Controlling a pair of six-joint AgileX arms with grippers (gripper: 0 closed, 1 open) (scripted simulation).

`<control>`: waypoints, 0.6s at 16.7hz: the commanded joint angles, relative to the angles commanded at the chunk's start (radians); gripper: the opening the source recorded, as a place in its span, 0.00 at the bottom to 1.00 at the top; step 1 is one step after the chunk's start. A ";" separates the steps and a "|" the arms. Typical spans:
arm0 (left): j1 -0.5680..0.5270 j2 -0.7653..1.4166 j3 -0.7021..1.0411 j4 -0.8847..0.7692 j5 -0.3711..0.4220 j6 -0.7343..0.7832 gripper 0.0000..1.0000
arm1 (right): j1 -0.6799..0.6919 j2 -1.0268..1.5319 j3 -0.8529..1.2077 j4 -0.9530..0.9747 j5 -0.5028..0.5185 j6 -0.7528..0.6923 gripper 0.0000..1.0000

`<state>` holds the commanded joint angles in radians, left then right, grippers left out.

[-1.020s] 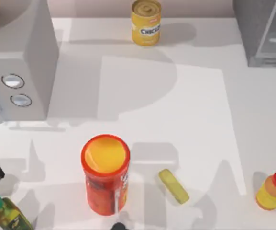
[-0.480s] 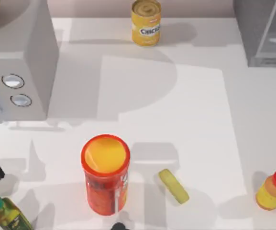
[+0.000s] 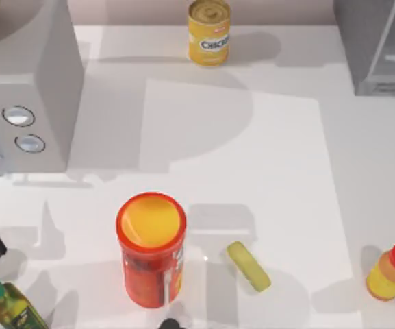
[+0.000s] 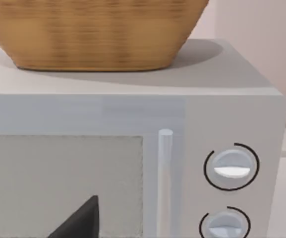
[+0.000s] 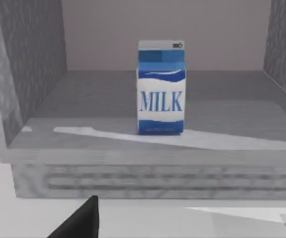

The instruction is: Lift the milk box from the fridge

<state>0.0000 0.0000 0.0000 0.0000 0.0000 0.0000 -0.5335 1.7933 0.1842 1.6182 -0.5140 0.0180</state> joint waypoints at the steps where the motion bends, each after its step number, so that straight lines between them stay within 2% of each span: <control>1: 0.000 0.000 0.000 0.000 0.000 0.000 1.00 | 0.004 -0.003 -0.004 -0.002 0.002 0.000 1.00; 5: 0.000 0.000 0.000 0.000 0.000 0.000 1.00 | 0.035 0.038 0.067 -0.037 0.032 -0.010 1.00; 10: 0.000 0.000 0.000 0.000 0.000 0.000 1.00 | 0.139 0.195 0.364 -0.197 0.144 -0.024 1.00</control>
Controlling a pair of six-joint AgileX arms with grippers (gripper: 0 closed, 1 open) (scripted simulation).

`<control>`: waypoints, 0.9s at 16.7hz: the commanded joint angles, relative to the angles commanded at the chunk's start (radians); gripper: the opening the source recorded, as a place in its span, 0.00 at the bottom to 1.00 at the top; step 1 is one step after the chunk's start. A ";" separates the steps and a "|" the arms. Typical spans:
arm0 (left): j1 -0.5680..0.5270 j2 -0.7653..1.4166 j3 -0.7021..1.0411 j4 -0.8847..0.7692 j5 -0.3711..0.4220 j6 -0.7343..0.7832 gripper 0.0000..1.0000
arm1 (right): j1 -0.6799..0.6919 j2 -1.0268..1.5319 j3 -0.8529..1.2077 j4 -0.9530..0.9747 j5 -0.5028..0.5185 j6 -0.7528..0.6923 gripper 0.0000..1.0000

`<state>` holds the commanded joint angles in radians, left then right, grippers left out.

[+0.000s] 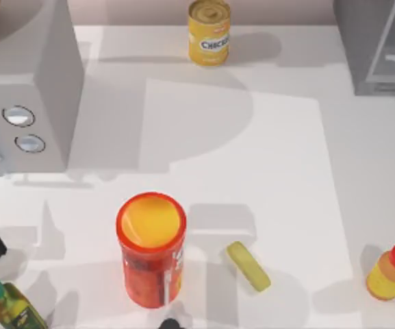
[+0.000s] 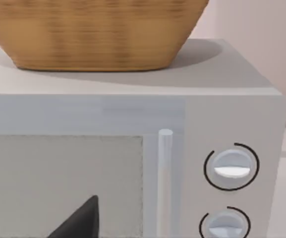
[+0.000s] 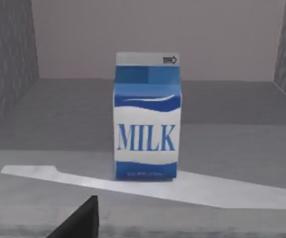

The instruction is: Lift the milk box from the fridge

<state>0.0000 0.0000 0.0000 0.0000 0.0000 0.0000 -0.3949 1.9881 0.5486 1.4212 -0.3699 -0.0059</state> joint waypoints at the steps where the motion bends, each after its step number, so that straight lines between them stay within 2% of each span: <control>1: 0.000 0.000 0.000 0.000 0.000 0.000 1.00 | 0.024 0.039 0.072 -0.043 0.027 -0.001 1.00; 7: 0.000 0.000 0.000 0.000 0.000 0.000 1.00 | 0.154 0.209 0.404 -0.265 0.165 -0.003 1.00; 15: 0.000 0.000 0.000 0.000 0.000 0.000 1.00 | 0.171 0.234 0.452 -0.301 0.183 -0.003 1.00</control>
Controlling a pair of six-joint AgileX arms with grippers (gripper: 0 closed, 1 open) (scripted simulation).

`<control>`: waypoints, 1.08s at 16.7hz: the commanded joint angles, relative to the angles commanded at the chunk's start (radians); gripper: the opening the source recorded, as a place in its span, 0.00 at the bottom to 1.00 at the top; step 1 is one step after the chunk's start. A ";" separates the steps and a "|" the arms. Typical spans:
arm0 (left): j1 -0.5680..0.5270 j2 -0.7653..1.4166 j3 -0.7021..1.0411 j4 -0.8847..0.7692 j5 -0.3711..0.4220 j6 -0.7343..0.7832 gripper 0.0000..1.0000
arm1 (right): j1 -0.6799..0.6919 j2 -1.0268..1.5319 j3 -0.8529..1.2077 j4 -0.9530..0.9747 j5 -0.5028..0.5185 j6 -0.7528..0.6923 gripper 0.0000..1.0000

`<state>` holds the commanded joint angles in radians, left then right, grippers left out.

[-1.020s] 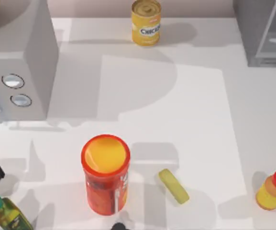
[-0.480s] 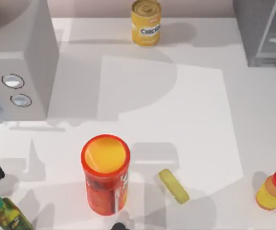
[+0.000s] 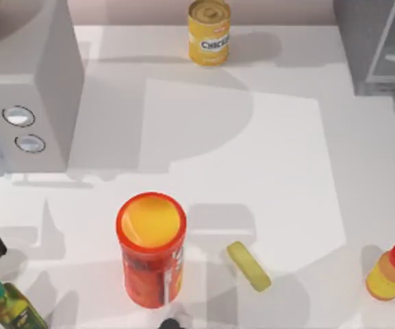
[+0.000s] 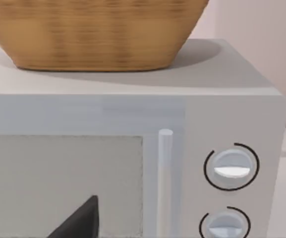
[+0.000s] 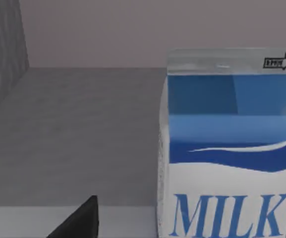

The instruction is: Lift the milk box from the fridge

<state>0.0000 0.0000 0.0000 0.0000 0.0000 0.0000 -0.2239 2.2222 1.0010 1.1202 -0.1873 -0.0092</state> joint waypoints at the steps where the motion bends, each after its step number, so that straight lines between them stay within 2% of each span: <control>1: 0.000 0.000 0.000 0.000 0.000 0.000 1.00 | 0.003 0.016 0.024 -0.011 0.002 0.000 1.00; 7: 0.000 0.000 0.000 0.000 0.000 0.000 1.00 | 0.024 0.136 0.260 -0.118 0.025 0.001 1.00; 12: 0.000 0.000 0.000 0.000 0.000 0.000 1.00 | 0.027 0.148 0.281 -0.131 0.028 0.001 1.00; 18: 0.000 0.000 0.000 0.000 0.000 0.000 1.00 | 0.027 0.148 0.281 -0.131 0.028 0.001 0.55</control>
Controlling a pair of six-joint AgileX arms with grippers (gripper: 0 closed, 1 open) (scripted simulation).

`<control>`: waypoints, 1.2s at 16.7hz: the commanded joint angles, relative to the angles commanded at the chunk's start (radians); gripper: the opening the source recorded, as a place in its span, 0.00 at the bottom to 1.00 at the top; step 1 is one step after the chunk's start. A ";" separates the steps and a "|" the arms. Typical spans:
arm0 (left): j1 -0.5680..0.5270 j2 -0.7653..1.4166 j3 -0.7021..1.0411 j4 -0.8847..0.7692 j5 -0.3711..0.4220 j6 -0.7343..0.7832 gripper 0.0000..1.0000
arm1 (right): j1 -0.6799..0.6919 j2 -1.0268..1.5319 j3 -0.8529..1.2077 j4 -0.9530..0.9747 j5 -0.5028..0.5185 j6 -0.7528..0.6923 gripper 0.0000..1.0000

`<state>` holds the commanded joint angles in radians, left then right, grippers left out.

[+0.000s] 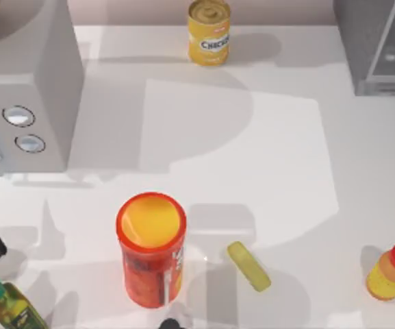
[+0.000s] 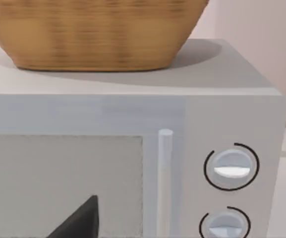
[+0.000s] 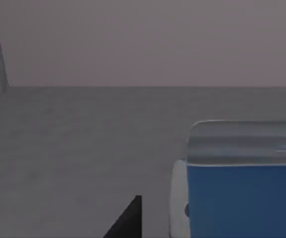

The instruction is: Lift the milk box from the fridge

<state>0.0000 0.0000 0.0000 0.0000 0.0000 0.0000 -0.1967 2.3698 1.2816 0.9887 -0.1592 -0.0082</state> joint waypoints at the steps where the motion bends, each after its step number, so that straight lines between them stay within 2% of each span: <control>1: 0.000 0.000 0.000 0.000 0.000 0.000 1.00 | 0.000 0.000 0.000 0.000 0.000 0.000 0.47; 7: 0.000 0.000 0.000 0.000 0.000 0.000 1.00 | 0.000 0.000 0.000 0.000 0.000 0.000 0.02; 17: 0.000 0.000 0.000 0.000 0.000 0.000 1.00 | -0.003 -0.004 0.000 -0.003 0.000 0.001 0.00; 20: 0.000 0.000 0.000 0.000 0.000 0.000 1.00 | -0.003 -0.057 0.002 -0.058 -0.001 0.002 0.00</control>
<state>0.0000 0.0000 0.0000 0.0000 0.0000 0.0000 -0.1994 2.3126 1.2832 0.9312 -0.1600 -0.0066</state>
